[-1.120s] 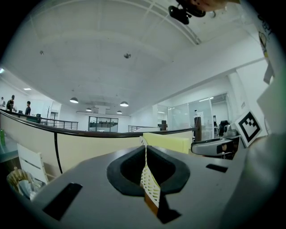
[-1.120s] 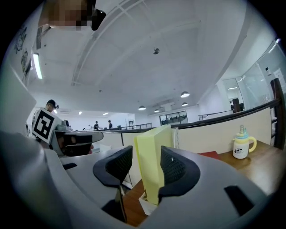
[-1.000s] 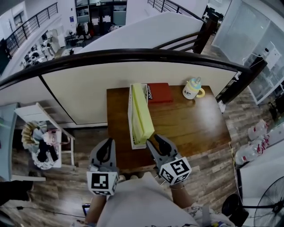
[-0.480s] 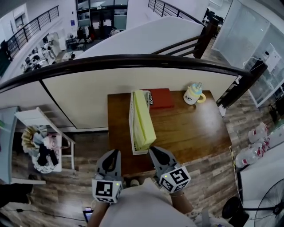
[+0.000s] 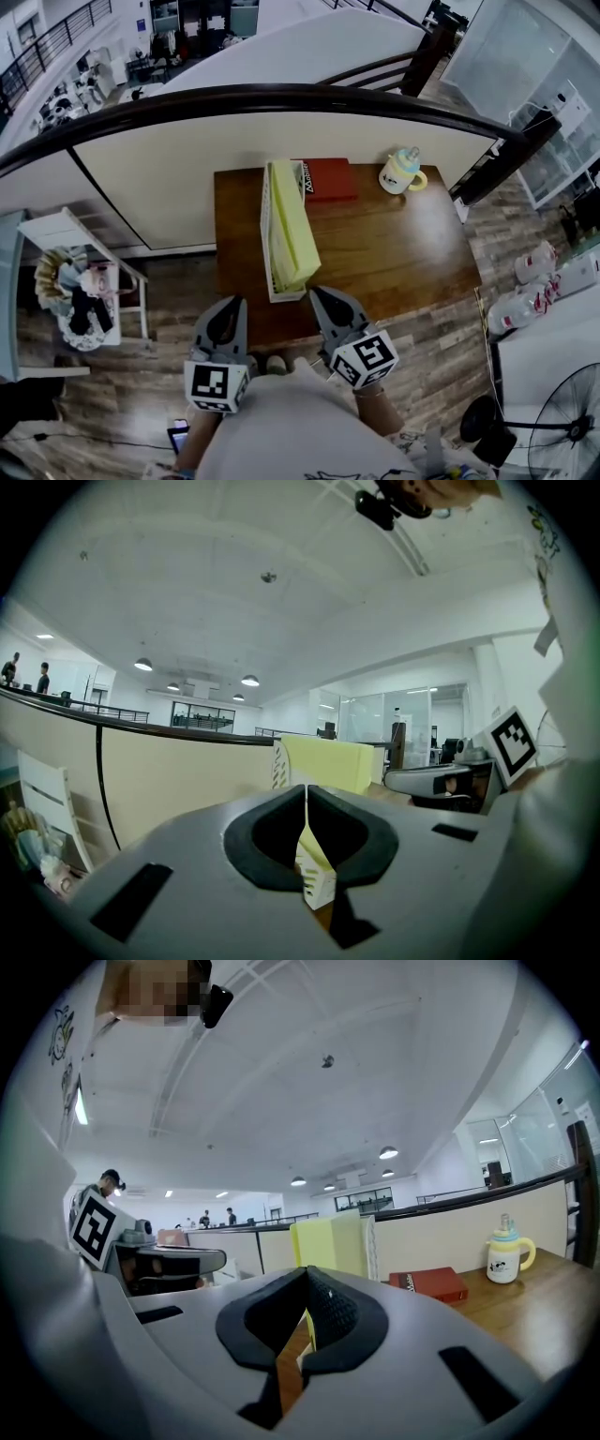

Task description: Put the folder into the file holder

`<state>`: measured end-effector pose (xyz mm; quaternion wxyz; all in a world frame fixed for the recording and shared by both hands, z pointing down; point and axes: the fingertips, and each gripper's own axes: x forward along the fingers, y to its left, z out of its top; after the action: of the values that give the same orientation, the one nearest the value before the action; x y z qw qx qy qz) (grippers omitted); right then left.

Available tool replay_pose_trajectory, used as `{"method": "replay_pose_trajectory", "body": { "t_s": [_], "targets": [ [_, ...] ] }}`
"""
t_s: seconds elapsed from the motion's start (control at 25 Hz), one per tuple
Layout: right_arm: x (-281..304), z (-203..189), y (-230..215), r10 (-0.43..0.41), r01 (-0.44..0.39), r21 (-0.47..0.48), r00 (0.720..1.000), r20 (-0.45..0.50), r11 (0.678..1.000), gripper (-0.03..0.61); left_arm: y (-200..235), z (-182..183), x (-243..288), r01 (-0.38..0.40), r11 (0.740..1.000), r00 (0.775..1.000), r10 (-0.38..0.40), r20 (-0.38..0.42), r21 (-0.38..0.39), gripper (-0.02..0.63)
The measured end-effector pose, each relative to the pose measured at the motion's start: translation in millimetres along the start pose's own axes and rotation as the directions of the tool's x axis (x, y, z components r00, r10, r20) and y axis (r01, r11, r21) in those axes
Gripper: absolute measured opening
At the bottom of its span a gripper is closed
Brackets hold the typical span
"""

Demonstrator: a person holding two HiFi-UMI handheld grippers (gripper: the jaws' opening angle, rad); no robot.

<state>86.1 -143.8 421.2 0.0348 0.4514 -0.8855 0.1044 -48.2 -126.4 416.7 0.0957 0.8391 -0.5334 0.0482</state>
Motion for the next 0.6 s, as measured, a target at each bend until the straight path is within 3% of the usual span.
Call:
{"method": "replay_pose_trajectory", "body": {
  "t_s": [0.6],
  "targets": [
    [0,-6,5,0.000,0.000,0.009,1.000,-0.013,1.000,0.000,12,-4,-7,-0.028,1.000,0.999,0.027,-0.016,-0.013,0.009]
  ]
}}
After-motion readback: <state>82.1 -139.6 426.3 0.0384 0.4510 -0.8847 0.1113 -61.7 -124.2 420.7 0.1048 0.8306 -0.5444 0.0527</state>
